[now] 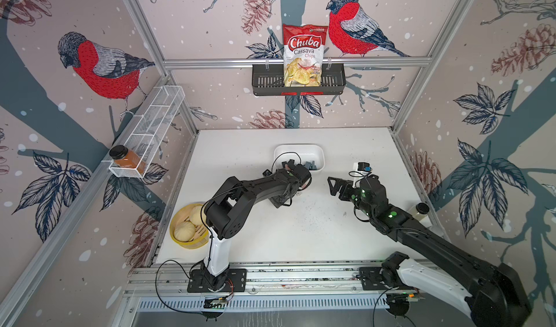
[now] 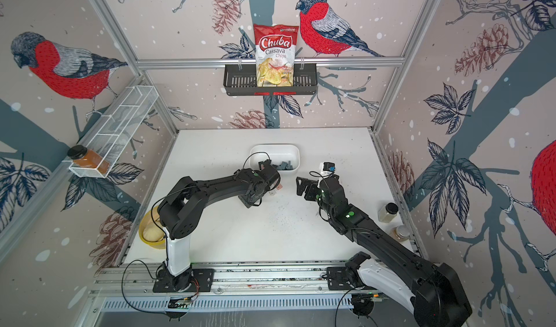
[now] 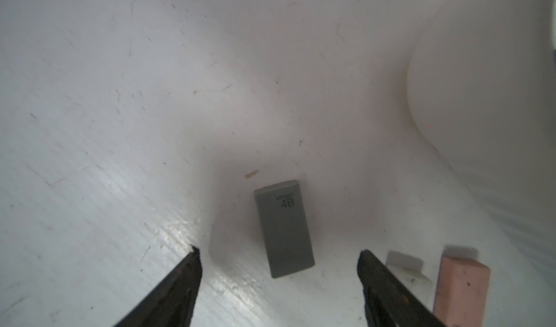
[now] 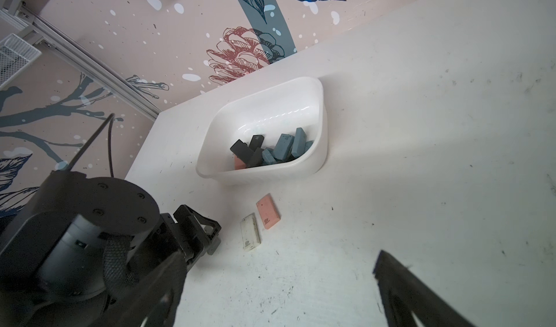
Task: Put the eraser in the storage box
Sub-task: Pick up the eraser from the center of the board.
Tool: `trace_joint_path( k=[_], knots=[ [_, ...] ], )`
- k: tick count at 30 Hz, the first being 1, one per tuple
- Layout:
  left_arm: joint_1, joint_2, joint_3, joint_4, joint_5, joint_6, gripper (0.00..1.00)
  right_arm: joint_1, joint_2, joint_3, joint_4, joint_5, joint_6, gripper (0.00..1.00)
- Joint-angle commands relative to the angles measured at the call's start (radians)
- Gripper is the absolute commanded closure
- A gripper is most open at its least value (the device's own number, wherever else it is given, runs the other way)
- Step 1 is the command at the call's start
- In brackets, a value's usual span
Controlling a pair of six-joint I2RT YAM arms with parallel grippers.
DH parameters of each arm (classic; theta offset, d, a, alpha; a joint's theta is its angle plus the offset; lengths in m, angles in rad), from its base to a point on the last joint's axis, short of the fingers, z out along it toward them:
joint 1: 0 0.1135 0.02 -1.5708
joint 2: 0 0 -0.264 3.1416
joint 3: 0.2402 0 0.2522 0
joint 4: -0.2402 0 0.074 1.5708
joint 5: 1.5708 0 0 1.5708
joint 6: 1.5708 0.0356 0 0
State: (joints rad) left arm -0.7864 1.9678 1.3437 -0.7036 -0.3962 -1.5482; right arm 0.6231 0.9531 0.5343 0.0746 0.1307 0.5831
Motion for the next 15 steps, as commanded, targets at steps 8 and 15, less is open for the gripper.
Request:
trace_joint_path(
  k=[8, 15],
  knots=[
    [0.018, 0.024, 0.018, -0.061, -0.024, -0.034, 0.25, 0.003, -0.007, -0.005, 0.034, -0.009, 0.003, 0.0],
    [0.025, 0.045, 0.027, -0.061, -0.023, -0.027, 0.27, 0.004, -0.005, -0.007, 0.034, -0.004, 0.002, 0.0]
  ],
)
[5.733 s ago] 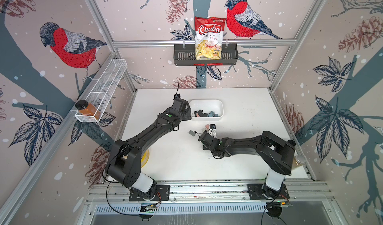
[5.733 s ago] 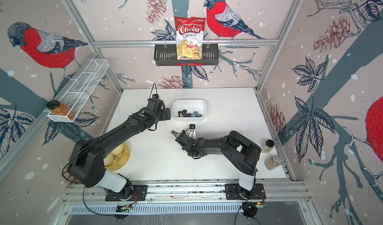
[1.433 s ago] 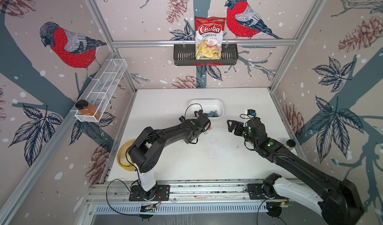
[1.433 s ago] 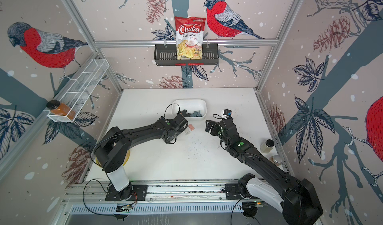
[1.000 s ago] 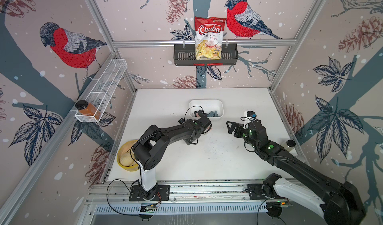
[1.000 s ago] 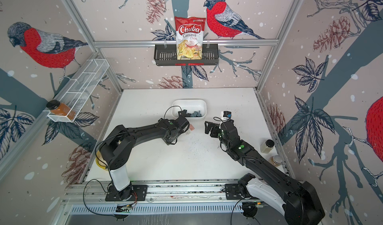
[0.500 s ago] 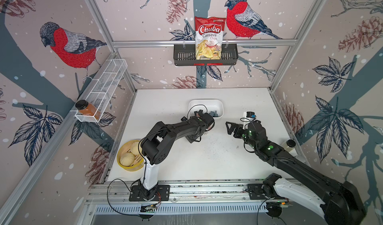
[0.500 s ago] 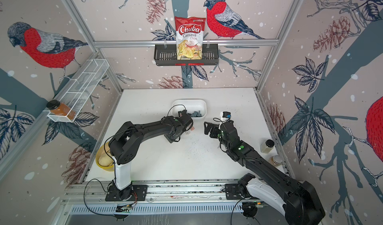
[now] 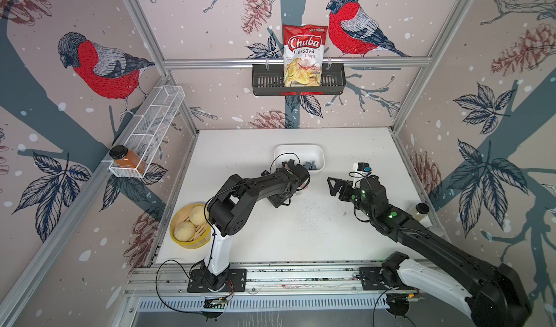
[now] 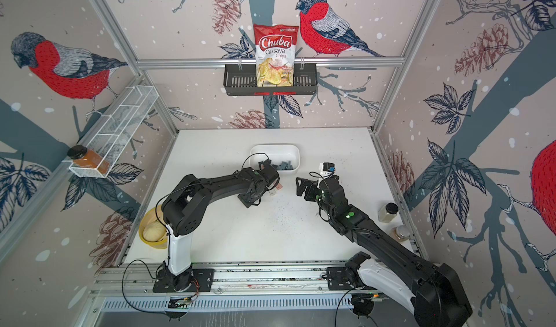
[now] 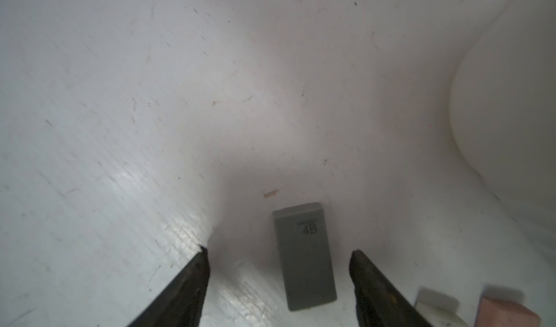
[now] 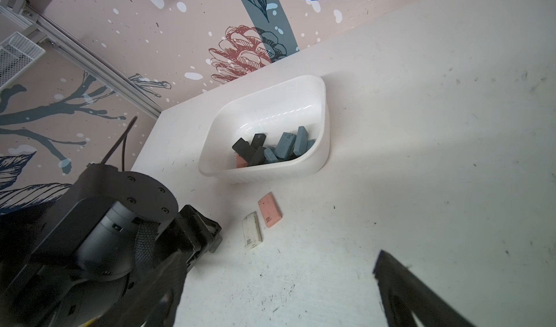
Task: Put the eraser in the storage box
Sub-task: Pick up the eraser from the center of the board.
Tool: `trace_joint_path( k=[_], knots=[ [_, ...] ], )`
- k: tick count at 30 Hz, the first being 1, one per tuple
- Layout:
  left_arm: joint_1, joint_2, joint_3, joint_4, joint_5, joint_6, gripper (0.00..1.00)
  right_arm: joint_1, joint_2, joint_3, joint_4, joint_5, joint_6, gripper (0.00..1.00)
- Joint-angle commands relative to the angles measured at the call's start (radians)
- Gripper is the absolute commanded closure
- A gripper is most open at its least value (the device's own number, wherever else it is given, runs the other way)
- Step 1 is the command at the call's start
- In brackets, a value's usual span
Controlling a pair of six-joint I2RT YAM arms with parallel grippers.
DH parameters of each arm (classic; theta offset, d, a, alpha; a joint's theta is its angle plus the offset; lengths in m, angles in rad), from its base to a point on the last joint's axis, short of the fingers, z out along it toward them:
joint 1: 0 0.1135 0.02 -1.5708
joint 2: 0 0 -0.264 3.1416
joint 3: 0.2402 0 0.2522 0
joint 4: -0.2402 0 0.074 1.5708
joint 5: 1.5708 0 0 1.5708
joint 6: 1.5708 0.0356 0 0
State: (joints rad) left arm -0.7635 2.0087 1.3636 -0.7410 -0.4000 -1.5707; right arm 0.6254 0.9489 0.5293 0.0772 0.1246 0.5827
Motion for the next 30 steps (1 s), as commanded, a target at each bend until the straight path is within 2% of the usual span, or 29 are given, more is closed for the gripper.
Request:
trace_joint_path(
  k=[1, 8, 19, 26, 30],
  knots=[
    [0.004, 0.006, 0.008, -0.024, -0.021, -0.006, 0.28, 0.001, 0.0, -0.002, 0.031, 0.001, 0.003, 0.0],
    [0.012, 0.018, 0.007, -0.015, -0.021, 0.001, 0.32, 0.004, -0.001, -0.003, 0.032, 0.004, 0.002, 0.0],
    [0.012, 0.035, -0.011, 0.025, -0.001, 0.01, 0.47, 0.004, -0.006, -0.006, 0.034, 0.001, 0.002, 0.0],
    [0.008, 0.029, -0.022, 0.048, 0.033, 0.012, 0.47, 0.005, -0.016, -0.009, 0.037, -0.002, 0.0, 0.0],
    [-0.001, 0.024, -0.027, 0.073, 0.074, 0.009, 0.4, 0.005, -0.018, -0.011, 0.041, 0.001, 0.0, 0.0]
  ],
)
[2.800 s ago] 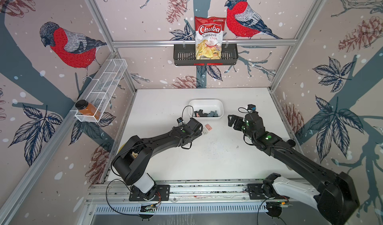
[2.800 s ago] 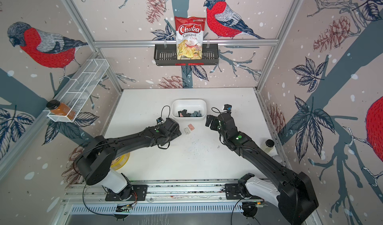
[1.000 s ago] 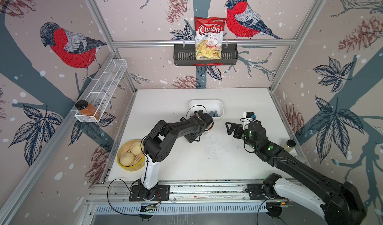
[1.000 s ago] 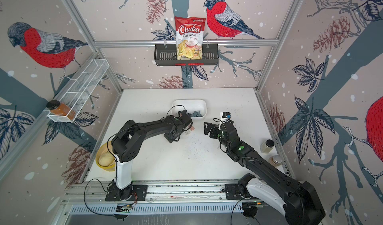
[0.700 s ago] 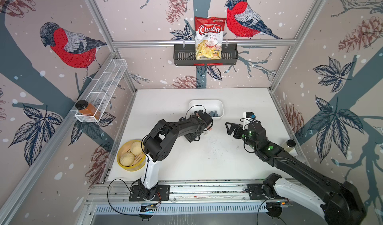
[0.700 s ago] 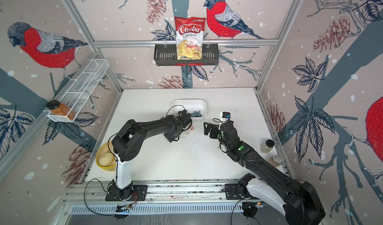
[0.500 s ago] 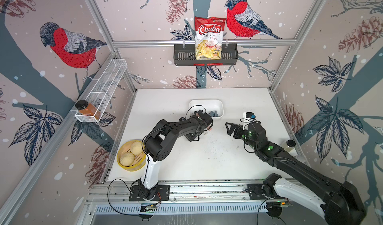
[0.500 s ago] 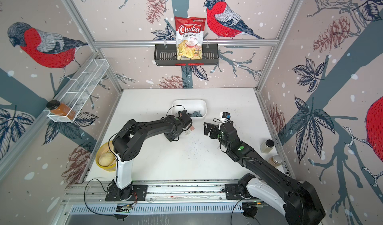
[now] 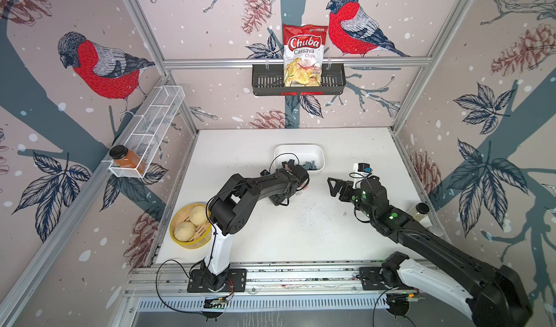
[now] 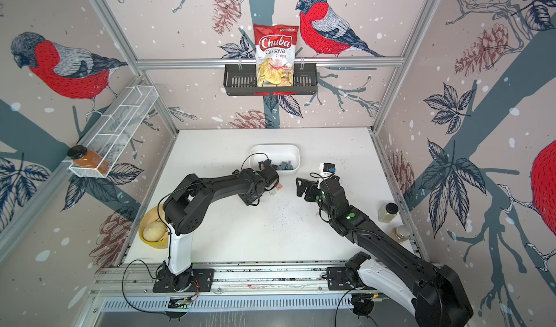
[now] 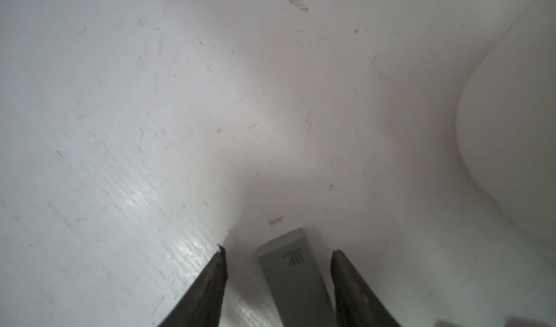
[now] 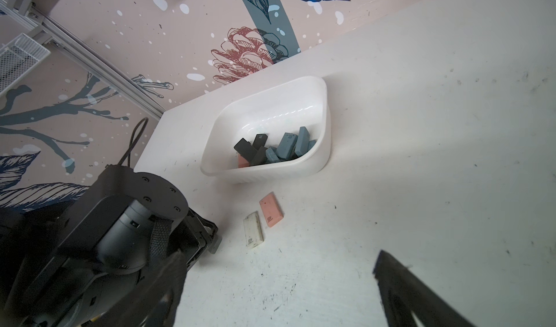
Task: Put the eraser in the storage box
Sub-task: Pick up the eraser from the center of the board.
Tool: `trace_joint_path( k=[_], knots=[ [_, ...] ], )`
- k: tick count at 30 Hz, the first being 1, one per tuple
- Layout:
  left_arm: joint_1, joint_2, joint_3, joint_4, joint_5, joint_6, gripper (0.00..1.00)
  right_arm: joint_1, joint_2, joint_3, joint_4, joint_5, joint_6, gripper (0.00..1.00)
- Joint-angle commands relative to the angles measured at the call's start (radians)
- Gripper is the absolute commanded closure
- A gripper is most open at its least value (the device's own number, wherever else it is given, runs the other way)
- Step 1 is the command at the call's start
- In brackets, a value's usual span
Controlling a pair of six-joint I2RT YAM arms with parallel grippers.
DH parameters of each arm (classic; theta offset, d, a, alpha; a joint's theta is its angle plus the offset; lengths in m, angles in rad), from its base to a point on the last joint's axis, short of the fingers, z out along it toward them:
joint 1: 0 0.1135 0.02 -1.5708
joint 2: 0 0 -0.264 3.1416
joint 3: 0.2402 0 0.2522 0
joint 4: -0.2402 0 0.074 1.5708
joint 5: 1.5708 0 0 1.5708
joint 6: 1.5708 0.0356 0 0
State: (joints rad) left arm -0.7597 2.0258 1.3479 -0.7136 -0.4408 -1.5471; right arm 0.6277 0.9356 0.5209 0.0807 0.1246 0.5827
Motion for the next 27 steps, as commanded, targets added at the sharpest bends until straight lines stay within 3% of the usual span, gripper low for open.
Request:
trace_joint_path(
  k=[1, 6, 15, 27],
  knots=[
    [-0.008, 0.005, -0.009, 0.048, 0.121, -0.016, 0.38, 0.003, -0.004, -0.002, 0.039, 0.0, 0.0, 0.0],
    [-0.016, 0.001, 0.009, 0.052, 0.129, -0.021, 0.33, 0.003, -0.006, -0.002, 0.039, 0.001, -0.001, 0.0],
    [-0.028, 0.015, 0.039, 0.042, 0.141, -0.033, 0.44, 0.003, -0.008, -0.005, 0.042, -0.001, -0.004, 0.0],
    [-0.024, -0.005, 0.004, 0.002, 0.116, -0.055, 0.45, 0.003, 0.006, -0.009, 0.06, -0.038, -0.007, 0.0]
  ],
)
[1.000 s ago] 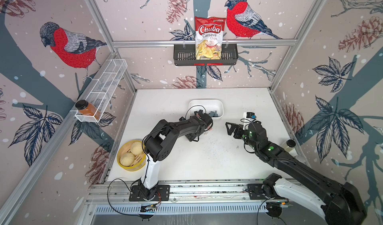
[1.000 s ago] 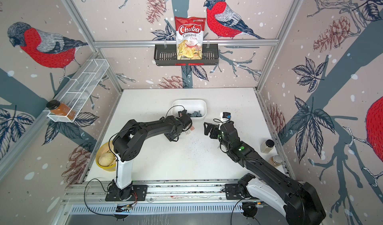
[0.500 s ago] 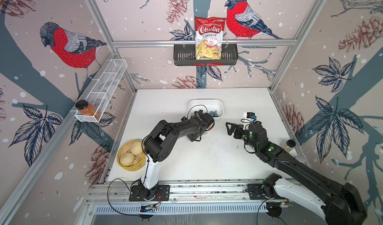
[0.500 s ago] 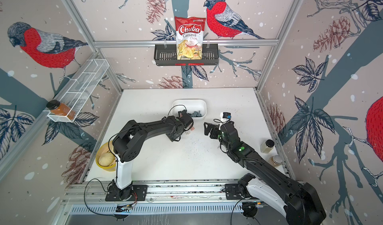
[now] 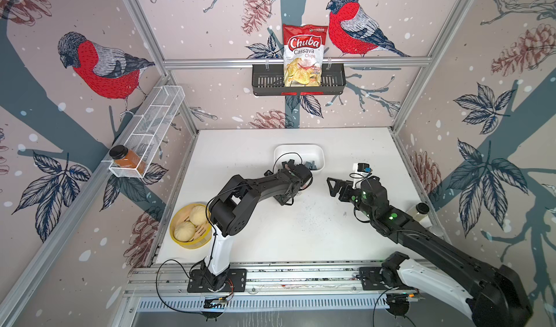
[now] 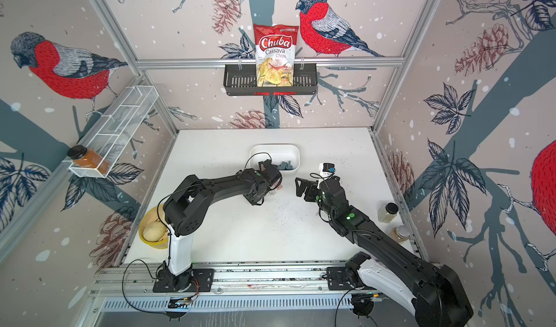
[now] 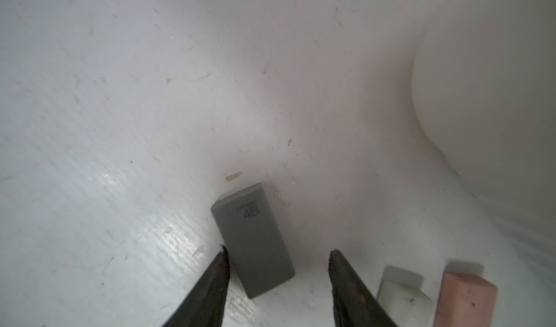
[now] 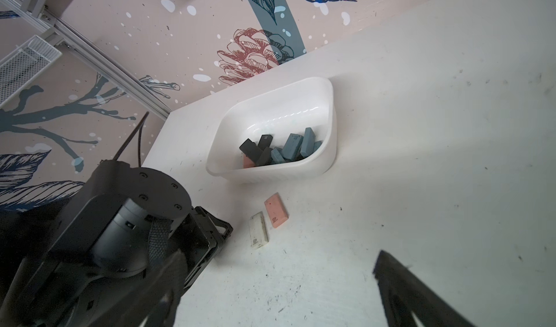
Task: Put the eraser in the storage box
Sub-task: Pick up the eraser from the center of the board.
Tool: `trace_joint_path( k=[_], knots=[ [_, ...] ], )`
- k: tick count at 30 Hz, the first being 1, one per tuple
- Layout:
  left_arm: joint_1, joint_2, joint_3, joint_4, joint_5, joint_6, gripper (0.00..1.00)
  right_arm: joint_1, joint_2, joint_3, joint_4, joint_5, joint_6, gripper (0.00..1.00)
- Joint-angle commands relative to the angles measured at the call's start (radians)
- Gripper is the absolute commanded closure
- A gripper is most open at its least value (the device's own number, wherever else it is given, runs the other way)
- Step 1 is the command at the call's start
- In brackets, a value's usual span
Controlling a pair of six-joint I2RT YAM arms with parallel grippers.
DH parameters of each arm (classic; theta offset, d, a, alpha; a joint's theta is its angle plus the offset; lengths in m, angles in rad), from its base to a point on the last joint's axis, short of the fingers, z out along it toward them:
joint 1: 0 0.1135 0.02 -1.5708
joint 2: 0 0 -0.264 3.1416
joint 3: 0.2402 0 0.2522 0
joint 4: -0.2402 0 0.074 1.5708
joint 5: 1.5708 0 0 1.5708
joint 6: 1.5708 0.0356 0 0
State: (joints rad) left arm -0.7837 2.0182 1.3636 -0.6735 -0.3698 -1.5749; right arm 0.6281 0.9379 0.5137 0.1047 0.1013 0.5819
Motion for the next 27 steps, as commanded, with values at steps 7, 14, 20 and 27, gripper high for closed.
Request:
trace_joint_path(
  k=[7, 14, 20, 27],
  knots=[
    [0.011, 0.004, -0.018, -0.051, 0.048, -0.031, 0.53, 0.003, 0.015, -0.001, 0.042, -0.018, -0.007, 0.0],
    [0.02, -0.006, -0.031, -0.066, 0.049, -0.031, 0.53, 0.002, 0.022, 0.001, 0.046, -0.028, -0.007, 0.0],
    [0.02, 0.0, -0.032, -0.095, 0.041, -0.031, 0.54, 0.002, 0.025, 0.001, 0.047, -0.035, -0.01, 0.0],
    [0.021, 0.011, -0.032, -0.084, 0.048, -0.025, 0.6, 0.002, 0.026, 0.002, 0.049, -0.038, -0.011, 0.0]
  ],
)
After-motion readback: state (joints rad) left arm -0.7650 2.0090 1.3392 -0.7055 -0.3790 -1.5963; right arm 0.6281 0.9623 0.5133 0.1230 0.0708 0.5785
